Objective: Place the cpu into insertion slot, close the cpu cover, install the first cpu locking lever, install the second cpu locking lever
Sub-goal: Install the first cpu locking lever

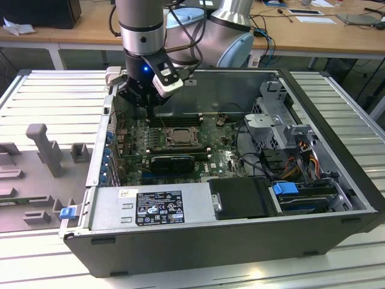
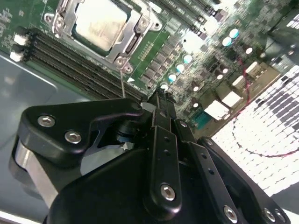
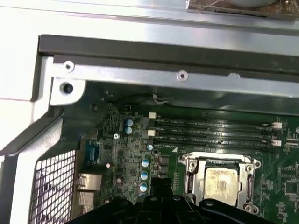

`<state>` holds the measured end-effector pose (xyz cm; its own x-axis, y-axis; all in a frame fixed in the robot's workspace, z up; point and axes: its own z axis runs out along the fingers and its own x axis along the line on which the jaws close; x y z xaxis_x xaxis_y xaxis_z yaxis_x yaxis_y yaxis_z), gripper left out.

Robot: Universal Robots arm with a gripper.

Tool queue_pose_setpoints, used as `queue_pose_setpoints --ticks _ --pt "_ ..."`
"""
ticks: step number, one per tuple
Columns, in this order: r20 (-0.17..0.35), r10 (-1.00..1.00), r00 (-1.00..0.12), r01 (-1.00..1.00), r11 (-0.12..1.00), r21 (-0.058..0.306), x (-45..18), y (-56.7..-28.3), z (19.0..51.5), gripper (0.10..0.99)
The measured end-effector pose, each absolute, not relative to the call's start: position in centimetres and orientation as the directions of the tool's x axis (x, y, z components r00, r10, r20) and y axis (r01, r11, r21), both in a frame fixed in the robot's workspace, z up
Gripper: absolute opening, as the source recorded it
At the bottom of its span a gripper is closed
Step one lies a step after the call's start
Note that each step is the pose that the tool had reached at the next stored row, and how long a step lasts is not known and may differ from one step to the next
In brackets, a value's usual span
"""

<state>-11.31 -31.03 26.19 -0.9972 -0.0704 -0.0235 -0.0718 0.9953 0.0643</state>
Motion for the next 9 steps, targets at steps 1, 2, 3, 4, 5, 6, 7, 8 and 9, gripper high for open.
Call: queue_pose_setpoints --ticks 1,2,3,4,5,6,7,8,9 --pt "-0.023 -0.070 -0.997 -0.072 0.995 0.064 -11.3 -30.5 26.1 0.106" --pt "-0.023 -0.070 -0.997 -0.072 0.995 0.064 -11.3 -30.2 26.1 0.106" --pt "-0.023 -0.070 -0.997 -0.072 0.995 0.064 -11.3 -30.0 26.0 0.106" --pt "-0.024 -0.070 -0.997 -0.072 0.995 0.064 -11.3 -29.9 26.0 0.106" --pt "-0.024 -0.070 -0.997 -0.072 0.995 0.064 -11.3 -29.8 25.9 0.106" --pt "-0.024 -0.070 -0.997 -0.072 0.995 0.064 -11.2 -29.6 25.9 0.106" --pt "-0.024 -0.070 -0.997 -0.072 0.995 0.064 -11.1 -29.5 25.9 0.106" --pt "-0.023 -0.070 -0.997 -0.072 0.995 0.064 -10.8 -29.4 25.8 0.106" --pt "-0.023 -0.070 -0.997 -0.071 0.995 0.064 -10.6 -29.4 25.8 0.106"
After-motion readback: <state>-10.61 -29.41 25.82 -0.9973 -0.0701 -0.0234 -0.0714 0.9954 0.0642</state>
